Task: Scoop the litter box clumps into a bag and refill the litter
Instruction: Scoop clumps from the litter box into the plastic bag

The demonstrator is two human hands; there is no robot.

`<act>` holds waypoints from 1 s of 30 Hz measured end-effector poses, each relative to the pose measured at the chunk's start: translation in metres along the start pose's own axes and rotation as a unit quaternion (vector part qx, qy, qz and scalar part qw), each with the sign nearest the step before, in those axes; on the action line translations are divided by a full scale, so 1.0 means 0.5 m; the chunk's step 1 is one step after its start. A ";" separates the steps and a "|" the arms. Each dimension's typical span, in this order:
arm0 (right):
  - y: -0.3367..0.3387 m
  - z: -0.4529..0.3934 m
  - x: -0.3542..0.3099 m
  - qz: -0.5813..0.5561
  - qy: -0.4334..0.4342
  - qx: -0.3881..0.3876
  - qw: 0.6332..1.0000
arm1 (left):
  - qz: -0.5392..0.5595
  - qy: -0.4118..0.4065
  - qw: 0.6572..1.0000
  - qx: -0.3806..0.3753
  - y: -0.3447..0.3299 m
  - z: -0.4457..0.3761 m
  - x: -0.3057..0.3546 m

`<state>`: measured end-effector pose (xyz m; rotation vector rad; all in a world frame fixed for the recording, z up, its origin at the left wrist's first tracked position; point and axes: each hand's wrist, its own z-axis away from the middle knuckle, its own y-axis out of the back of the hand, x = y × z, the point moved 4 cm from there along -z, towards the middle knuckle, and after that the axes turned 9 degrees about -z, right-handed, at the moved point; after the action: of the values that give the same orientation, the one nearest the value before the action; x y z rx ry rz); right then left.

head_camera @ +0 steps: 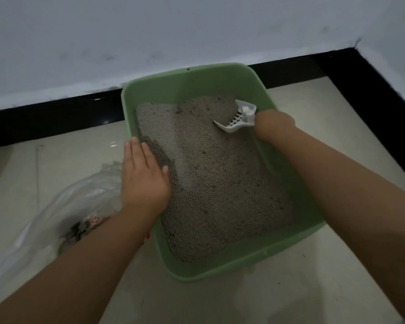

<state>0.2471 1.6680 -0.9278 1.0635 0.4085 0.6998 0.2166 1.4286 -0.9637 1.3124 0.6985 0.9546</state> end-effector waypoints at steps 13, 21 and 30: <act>-0.011 -0.060 -0.033 0.083 0.189 0.029 0.978 | 0.006 0.022 0.999 -0.033 0.011 -0.003 0.002; -0.056 -0.067 -0.064 0.014 0.236 0.021 0.971 | 0.004 0.026 0.998 -0.055 0.017 -0.006 0.003; -0.103 -0.062 -0.105 -0.058 0.281 0.080 0.955 | 0.021 0.032 0.998 -0.050 0.012 -0.008 0.002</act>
<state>0.2068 1.6358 -0.9889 0.9697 1.0243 0.8724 0.2125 1.4314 -0.9581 1.2170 0.6664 1.0566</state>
